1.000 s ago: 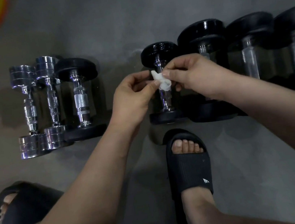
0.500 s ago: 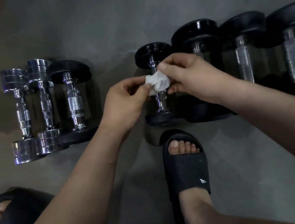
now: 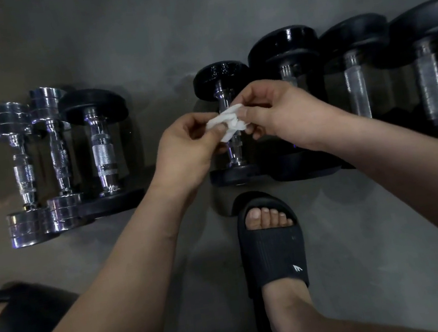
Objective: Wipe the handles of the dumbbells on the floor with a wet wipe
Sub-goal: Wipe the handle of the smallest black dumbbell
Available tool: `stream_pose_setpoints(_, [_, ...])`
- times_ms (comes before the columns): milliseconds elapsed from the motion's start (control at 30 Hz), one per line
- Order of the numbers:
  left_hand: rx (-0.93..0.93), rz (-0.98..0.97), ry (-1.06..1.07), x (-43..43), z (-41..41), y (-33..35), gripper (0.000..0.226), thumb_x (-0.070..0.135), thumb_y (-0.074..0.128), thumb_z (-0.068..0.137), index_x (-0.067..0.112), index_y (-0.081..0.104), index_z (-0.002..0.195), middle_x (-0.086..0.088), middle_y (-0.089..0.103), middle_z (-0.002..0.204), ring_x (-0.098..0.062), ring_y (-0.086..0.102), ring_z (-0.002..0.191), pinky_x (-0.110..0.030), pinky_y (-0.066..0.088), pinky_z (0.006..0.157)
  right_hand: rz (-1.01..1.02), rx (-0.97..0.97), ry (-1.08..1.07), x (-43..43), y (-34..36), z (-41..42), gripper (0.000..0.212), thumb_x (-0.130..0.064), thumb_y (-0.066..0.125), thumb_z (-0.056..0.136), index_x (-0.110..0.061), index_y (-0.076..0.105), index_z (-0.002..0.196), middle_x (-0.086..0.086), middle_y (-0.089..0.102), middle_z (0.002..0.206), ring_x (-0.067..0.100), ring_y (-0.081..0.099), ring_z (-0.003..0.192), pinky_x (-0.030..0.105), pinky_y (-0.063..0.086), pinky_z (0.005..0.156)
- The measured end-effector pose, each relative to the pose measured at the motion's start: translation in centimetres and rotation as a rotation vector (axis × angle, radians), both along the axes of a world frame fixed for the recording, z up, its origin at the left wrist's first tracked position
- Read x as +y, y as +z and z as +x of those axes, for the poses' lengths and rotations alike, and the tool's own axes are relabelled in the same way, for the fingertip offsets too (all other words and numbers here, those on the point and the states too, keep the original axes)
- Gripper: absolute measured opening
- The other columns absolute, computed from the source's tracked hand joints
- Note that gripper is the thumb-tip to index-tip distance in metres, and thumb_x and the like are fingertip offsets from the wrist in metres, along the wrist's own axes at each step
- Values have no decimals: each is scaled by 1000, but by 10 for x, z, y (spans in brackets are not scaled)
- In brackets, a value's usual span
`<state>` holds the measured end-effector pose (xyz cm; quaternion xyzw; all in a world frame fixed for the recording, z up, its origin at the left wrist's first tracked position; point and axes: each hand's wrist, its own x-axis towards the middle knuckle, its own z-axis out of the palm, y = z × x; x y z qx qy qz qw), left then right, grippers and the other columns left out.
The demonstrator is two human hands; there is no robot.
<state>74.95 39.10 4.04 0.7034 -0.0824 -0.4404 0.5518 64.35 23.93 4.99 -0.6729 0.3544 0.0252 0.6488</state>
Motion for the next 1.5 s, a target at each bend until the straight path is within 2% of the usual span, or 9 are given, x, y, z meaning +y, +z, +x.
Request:
stream_pose_setpoints(133, [104, 4, 49, 0, 5, 1, 11, 12, 62, 99, 8, 70, 93, -11, 65, 81, -8, 57, 62, -33, 57, 75, -163, 59, 34, -3, 1, -2, 8, -9, 61, 98, -15, 66, 102, 0, 70, 85, 9, 62, 67, 38, 58, 71])
stream_pose_setpoints(367, [62, -8, 50, 3, 0, 4, 14, 20, 65, 99, 6, 64, 95, -13, 73, 95, -17, 72, 86, -32, 60, 80, -171, 19, 90, 4, 11, 1, 17, -29, 65, 98, -13, 71, 102, 3, 69, 81, 7, 63, 69, 26, 57, 62])
stream_pose_setpoints(567, [188, -47, 145, 6, 3, 2, 7, 4, 62, 98, -2, 60, 96, -24, 71, 103, -32, 73, 100, -39, 61, 86, -188, 134, 42, 2, 2, 5, 8, -20, 68, 96, -14, 71, 91, 0, 68, 70, 6, 64, 57, 25, 58, 62])
stream_pose_setpoints(633, [71, 44, 172, 4, 4, -3, 13, 14, 69, 92, 3, 63, 90, -21, 74, 95, -27, 74, 92, -45, 61, 86, -231, 161, 27, 2, 0, 6, 10, -21, 67, 95, -14, 70, 90, 1, 70, 71, 12, 67, 60, 28, 60, 62])
stream_pose_setpoints(733, [-393, 290, 128, 0, 10, -7, 21, 31, 71, 84, 21, 56, 73, 4, 65, 70, -1, 60, 64, -21, 52, 65, -493, 204, 86, -4, 0, 1, 11, -26, 63, 94, -18, 70, 90, -4, 69, 77, 2, 63, 64, 18, 51, 60])
stream_pose_setpoints(833, [-584, 346, 43, -5, 10, -6, 19, 33, 69, 86, 20, 57, 80, 9, 63, 74, -3, 60, 69, -7, 39, 57, -637, 187, 251, -7, 6, -10, 10, -28, 63, 93, -22, 71, 92, -9, 68, 81, 1, 61, 72, 18, 50, 68])
stream_pose_setpoints(1033, [-418, 281, -257, -10, -2, -22, 23, 43, 70, 90, 20, 74, 89, 10, 72, 79, 2, 65, 75, -9, 45, 65, -579, 167, 746, 1, 10, -30, 27, -54, 64, 86, -28, 67, 89, -12, 64, 83, 5, 62, 78, 35, 54, 75])
stream_pose_setpoints(1367, [-137, 137, 83, -28, -18, -35, 20, 15, 86, 77, 13, 66, 77, 4, 77, 80, -13, 75, 80, -36, 61, 80, -589, 114, 726, 3, 7, -40, 35, -58, 68, 82, -26, 67, 95, -12, 60, 92, 7, 60, 85, 32, 51, 78])
stream_pose_setpoints(1500, [-108, 208, 149, -30, -15, -38, 29, 25, 92, 71, 15, 66, 79, 1, 73, 75, -13, 70, 68, -34, 60, 67, -587, 122, 716, 2, 5, -40, 33, -56, 71, 82, -26, 67, 93, -12, 59, 90, 8, 59, 84, 28, 49, 75])
